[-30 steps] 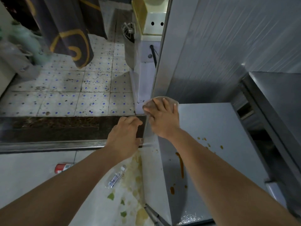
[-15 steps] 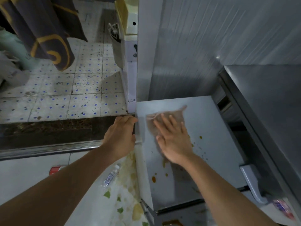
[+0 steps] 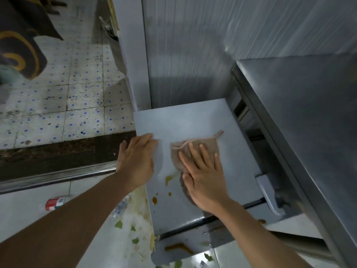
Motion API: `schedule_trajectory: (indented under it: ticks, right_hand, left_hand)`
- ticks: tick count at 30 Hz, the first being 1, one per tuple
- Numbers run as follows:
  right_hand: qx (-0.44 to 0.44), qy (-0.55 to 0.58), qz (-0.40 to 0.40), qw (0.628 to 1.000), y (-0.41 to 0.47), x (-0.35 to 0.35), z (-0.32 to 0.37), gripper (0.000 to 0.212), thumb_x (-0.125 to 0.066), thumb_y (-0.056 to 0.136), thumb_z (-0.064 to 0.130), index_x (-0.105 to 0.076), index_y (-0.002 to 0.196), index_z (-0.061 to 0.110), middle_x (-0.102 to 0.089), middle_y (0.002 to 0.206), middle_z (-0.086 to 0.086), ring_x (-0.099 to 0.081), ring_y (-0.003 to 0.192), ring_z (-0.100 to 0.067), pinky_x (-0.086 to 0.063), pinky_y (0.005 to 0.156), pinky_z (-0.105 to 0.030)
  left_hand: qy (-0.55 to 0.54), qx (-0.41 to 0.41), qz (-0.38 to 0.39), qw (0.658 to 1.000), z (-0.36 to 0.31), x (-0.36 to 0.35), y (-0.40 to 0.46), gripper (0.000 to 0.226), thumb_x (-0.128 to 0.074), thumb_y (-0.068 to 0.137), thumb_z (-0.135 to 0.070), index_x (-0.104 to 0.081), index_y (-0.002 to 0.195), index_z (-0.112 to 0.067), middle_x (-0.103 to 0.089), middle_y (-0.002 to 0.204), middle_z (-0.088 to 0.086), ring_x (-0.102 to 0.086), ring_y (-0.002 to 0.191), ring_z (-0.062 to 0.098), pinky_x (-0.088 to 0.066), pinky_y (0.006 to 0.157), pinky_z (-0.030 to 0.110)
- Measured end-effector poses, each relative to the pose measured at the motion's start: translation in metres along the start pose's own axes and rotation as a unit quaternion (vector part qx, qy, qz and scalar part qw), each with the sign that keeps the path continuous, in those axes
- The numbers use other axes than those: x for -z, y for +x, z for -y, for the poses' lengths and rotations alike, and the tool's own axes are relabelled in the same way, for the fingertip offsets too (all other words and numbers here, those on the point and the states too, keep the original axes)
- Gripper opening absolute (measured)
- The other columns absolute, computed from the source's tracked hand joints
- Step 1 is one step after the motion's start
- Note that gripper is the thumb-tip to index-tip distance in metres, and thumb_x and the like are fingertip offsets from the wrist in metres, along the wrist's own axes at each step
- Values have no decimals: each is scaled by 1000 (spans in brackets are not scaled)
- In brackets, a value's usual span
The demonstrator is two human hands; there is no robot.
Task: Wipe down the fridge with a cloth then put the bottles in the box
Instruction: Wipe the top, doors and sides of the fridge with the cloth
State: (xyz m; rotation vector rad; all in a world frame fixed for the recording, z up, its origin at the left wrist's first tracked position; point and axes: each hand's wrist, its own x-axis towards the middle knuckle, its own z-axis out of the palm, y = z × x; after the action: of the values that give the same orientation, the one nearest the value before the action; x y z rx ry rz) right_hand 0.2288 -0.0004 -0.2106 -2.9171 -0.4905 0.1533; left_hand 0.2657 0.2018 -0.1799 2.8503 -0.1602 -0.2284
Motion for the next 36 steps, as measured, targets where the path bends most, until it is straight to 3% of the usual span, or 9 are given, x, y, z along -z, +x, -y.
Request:
schedule_trajectory:
  ticks: [2, 7, 10, 18, 21, 25, 29, 33, 36]
  right_hand:
    - [-11, -3, 6, 1000, -3, 2, -22, 57, -21, 92, 46, -16, 149, 39, -1, 158, 10, 2, 146, -19, -2, 115, -47]
    - [-175, -54, 7, 983, 26, 20, -96, 56, -17, 97, 44, -6, 151, 34, -1, 160, 0, -1, 146, -28, -6, 115, -54]
    - [-169, -49, 0, 984, 16, 18, -84, 55, -21, 99, 40, -8, 151, 30, -3, 160, -1, -3, 146, -29, -5, 115, -54]
    - [-18, -5, 1, 1000, -65, 7, -27, 52, -10, 99, 46, -20, 149, 34, -15, 158, 7, -11, 146, -23, -12, 117, -50]
    - [-76, -22, 7, 997, -21, 17, -50, 53, -7, 96, 46, -1, 148, 40, 4, 159, 9, 4, 147, -20, 1, 118, -50]
    - [-164, -29, 20, 986, 28, 19, -31, 55, -17, 99, 40, 2, 150, 37, 8, 160, 8, 8, 146, -22, 5, 116, -50]
    - [-34, -8, 6, 999, -9, 5, 29, 54, -16, 98, 43, -8, 150, 35, -2, 159, 10, 4, 147, -22, 7, 116, -48]
    - [42, 18, 9, 999, -52, -2, 51, 52, -28, 95, 40, -30, 147, 32, -25, 155, 11, -16, 145, -20, -14, 115, -50]
    - [53, -1, 32, 998, -29, 0, 35, 55, -22, 94, 44, -21, 148, 37, -16, 157, 13, -8, 147, -17, -9, 118, -49]
  left_hand:
    - [-3, 2, 7, 1000, -5, -2, -3, 63, -52, 84, -12, -33, 141, -31, -21, 153, -10, -18, 137, 18, -15, 114, 47]
    - [-15, 20, 21, 999, -6, -3, -5, 66, -47, 85, -8, -29, 142, -37, -16, 154, -14, -12, 140, 17, -15, 114, 53]
    - [-2, 14, 8, 1000, -8, -5, -11, 63, -45, 87, -8, -29, 142, -35, -16, 155, -12, -12, 139, 19, -17, 114, 52]
    - [-85, -63, -16, 994, 3, -11, -47, 61, -49, 82, 7, -46, 137, -19, -35, 149, -3, -27, 137, 19, -31, 111, 40]
    - [-112, -85, -41, 989, 9, -12, -47, 58, -49, 80, 12, -52, 132, -14, -42, 144, 1, -35, 134, 20, -32, 111, 36]
    - [-140, -117, -51, 982, 14, -7, -44, 56, -53, 76, 17, -57, 126, -7, -51, 137, 8, -44, 128, 27, -39, 106, 39]
    - [-97, -112, -26, 989, 20, 2, -37, 64, -49, 76, 14, -48, 135, -13, -44, 143, 3, -39, 134, 23, -40, 105, 43]
    - [-87, -79, 3, 993, 31, 6, -33, 74, -46, 76, 15, -38, 141, -20, -30, 151, -6, -31, 139, 15, -32, 111, 37]
    - [-101, -97, 20, 990, 42, 9, -30, 80, -45, 73, 18, -40, 140, -25, -30, 151, -12, -33, 137, 10, -34, 111, 34]
